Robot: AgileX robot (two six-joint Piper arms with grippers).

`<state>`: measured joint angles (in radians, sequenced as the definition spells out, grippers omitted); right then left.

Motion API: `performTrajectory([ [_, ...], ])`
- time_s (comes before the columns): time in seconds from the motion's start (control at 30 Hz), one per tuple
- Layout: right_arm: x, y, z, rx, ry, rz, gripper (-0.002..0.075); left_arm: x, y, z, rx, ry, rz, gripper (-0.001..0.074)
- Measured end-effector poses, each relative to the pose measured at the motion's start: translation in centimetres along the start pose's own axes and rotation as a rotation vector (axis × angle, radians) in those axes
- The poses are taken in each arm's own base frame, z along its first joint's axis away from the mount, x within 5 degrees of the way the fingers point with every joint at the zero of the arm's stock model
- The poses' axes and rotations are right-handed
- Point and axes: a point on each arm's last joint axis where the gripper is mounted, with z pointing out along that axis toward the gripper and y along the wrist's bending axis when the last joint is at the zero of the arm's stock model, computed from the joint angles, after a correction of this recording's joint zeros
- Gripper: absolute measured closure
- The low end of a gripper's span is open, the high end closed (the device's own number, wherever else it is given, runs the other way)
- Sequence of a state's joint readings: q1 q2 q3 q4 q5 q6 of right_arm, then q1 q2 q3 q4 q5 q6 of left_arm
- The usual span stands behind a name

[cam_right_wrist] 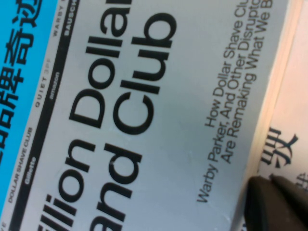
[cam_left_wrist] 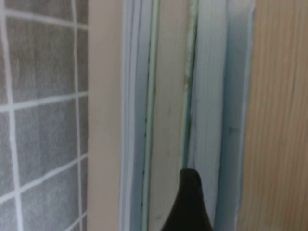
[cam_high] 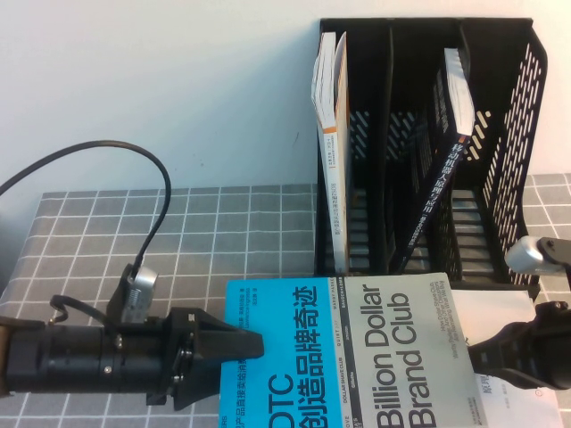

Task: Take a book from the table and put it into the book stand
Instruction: Pick up the book with your left arm

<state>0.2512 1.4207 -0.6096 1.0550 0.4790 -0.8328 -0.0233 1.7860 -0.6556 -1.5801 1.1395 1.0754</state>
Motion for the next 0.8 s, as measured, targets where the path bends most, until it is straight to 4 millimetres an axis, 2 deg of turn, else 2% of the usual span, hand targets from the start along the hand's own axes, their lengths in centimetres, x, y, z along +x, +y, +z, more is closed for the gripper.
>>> performTrajectory([
  [0.17,0.0,0.0,0.0,0.0,0.0,-0.002,0.0729,0.2,0.1,0.0,-0.011,0.02,-0.002,0.026],
  [0.27,0.0,0.0,0.0,0.0,0.0,-0.002,0.0729,0.2,0.1,0.0,-0.011,0.02,-0.002,0.0301],
  [0.37,0.0,0.0,0.0,0.0,0.0,-0.002,0.0729,0.2,0.1,0.0,-0.011,0.02,-0.004,0.0375],
  [0.5,0.0,0.0,0.0,0.0,0.0,-0.014,0.0729,0.2,0.0,0.0,0.003,0.022,-0.008,0.0538],
  [0.67,0.0,0.1,-0.1,0.002,-0.007,-0.031,0.0728,0.2,-0.3,-0.1,0.009,0.018,-0.005,0.0548],
  [0.8,-0.9,0.8,-1.4,0.012,-0.057,-0.107,0.0729,0.4,-1.7,-0.8,0.0,-0.003,0.03,0.0548],
])
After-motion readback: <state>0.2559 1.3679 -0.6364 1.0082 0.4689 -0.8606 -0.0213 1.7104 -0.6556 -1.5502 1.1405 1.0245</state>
